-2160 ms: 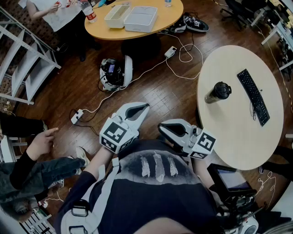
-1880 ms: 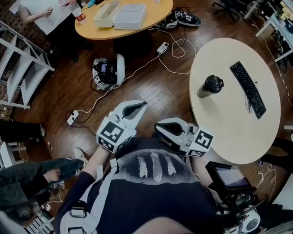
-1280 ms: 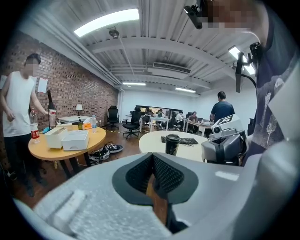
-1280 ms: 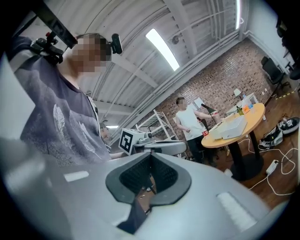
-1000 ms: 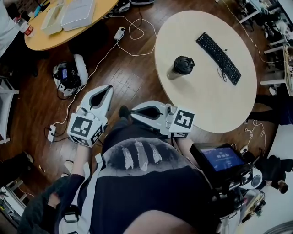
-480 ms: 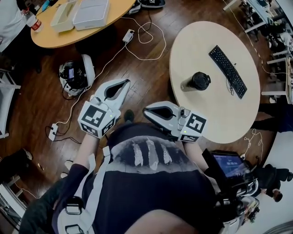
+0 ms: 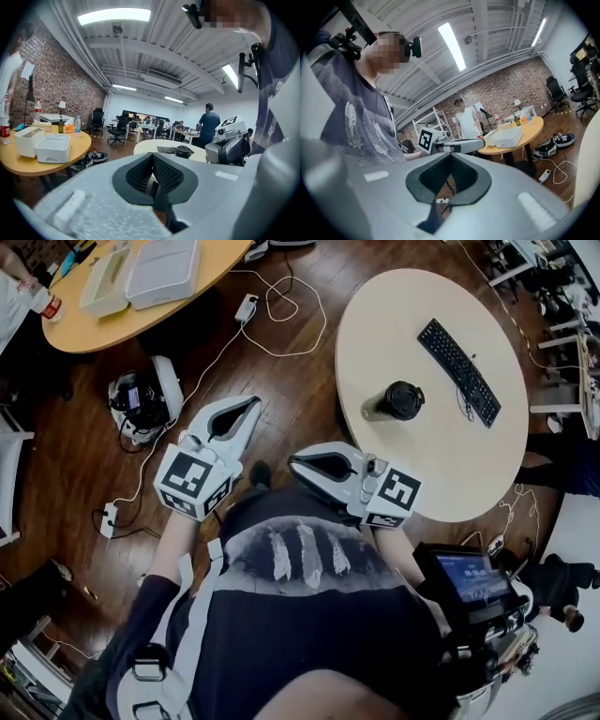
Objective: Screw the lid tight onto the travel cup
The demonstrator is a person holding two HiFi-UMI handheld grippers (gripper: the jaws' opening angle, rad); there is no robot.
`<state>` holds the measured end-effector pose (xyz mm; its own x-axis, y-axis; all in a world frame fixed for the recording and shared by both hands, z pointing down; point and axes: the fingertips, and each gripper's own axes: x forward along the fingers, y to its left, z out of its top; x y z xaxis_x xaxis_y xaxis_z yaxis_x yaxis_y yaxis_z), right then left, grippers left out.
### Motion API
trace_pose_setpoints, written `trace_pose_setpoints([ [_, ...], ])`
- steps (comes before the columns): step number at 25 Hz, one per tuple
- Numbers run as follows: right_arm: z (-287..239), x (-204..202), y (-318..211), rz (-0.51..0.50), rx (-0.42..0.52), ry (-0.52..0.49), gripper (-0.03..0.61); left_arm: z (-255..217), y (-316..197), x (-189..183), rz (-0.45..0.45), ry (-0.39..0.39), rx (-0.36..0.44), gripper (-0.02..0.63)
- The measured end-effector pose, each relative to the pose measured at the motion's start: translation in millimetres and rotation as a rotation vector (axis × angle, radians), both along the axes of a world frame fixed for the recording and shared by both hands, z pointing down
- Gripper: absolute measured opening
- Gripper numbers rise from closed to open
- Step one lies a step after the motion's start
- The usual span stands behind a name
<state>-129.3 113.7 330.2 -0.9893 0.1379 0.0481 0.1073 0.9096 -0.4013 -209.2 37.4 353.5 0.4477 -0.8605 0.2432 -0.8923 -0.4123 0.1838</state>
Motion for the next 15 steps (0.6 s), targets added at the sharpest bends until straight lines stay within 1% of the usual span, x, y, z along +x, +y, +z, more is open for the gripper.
trace_pose_setpoints([
  [5,1.0,18.6,-14.9,-0.003,0.0,-0.011,0.006,2.1,-16.9,18.1,0.006,-0.014,-0.011,0.002],
  [8,1.5,37.7,-27.4,0.012,-0.015,-0.029,0.006,1.3,-29.9,39.0,0.021,-0.024,-0.01,0.003],
  [12,2.4,62.8,-43.3,0.053,-0.03,-0.048,0.006,-0.2,-47.2,64.7,0.057,-0.047,-0.008,0.002],
  [15,10.1,68.9,-53.3,0.094,-0.037,-0.044,0.006,1.9,-58.7,69.4,0.091,-0.054,-0.011,0.002],
])
